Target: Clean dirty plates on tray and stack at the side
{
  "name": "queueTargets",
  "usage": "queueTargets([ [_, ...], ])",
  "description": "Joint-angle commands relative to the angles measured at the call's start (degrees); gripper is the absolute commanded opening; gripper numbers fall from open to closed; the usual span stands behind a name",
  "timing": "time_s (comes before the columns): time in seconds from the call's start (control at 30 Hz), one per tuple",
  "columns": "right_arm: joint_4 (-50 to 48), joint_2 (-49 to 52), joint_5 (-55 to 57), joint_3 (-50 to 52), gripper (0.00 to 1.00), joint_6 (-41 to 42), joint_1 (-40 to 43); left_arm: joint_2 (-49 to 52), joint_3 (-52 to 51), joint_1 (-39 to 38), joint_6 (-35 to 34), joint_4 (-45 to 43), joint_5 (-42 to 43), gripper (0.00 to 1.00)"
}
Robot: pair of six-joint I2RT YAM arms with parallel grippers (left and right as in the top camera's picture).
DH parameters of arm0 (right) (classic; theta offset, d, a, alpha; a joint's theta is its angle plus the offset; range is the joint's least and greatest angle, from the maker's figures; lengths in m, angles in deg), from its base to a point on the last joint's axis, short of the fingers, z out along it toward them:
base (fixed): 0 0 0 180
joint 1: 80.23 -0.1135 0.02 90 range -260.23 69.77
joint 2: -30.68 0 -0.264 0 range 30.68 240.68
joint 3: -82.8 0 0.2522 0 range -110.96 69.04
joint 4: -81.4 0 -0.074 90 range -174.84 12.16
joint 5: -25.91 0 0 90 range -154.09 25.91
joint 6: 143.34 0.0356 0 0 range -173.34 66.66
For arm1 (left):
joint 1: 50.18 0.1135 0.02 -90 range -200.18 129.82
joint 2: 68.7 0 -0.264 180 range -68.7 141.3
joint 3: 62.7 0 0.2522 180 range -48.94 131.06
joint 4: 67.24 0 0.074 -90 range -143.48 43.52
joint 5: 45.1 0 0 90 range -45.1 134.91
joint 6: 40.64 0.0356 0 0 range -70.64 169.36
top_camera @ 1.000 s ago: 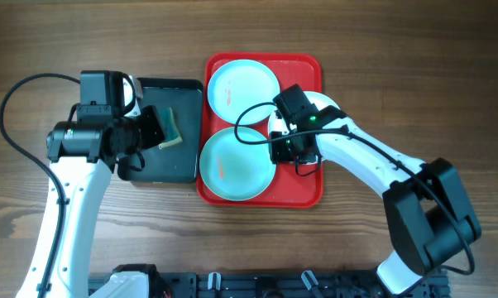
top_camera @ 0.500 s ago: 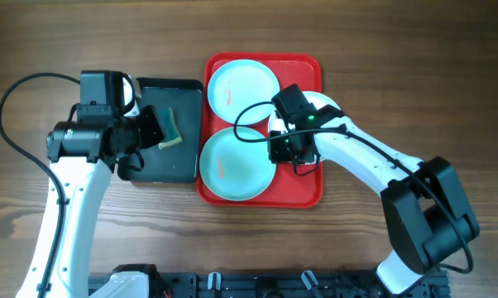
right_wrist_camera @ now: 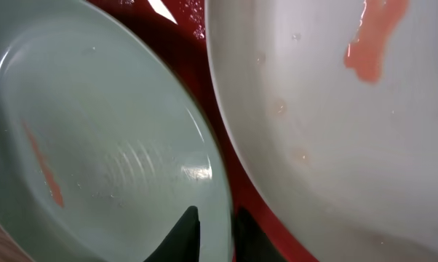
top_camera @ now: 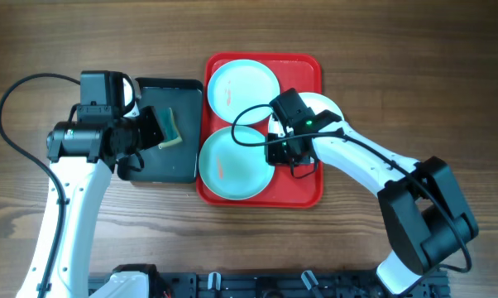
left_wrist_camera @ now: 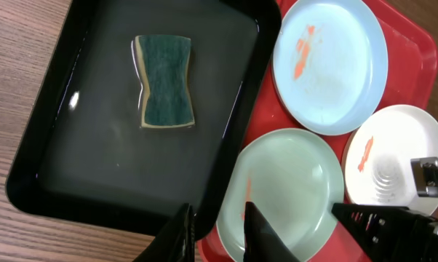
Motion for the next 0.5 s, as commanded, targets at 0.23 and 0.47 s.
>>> queueTargets([
  [0.23,2.1,0.7,3.9,0.3,0.04,3.8,-0.4,0.4,-3.0,0.4,0.7,-0.9,-4.7,0.22],
  [0.47,3.9,-2.1,4.1,-0.3,0.05,3.9,-0.4,2.0,-6.5,0.4,0.8,-4.8,-5.3,0.32],
])
